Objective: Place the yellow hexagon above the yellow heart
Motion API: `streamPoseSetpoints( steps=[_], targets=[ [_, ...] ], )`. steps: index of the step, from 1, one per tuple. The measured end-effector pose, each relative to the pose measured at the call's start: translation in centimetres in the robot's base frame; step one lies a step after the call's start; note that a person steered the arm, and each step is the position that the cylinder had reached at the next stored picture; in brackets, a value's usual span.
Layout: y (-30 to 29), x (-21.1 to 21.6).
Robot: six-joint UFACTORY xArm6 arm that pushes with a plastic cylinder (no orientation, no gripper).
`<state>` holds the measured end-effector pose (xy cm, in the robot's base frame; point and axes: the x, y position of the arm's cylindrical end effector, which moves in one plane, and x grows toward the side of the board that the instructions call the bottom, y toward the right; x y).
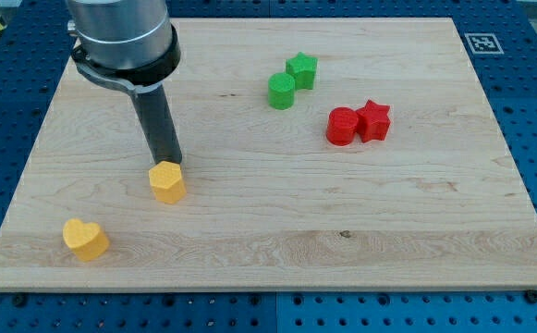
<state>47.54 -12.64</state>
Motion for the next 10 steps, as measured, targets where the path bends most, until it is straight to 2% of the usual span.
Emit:
streamPoseSetpoints(
  steps=[1, 2, 3, 10],
  targets=[
    [1.2, 0.0],
    [4.7, 0.3],
    [5.8, 3.1],
    [3.9, 4.8]
  ],
)
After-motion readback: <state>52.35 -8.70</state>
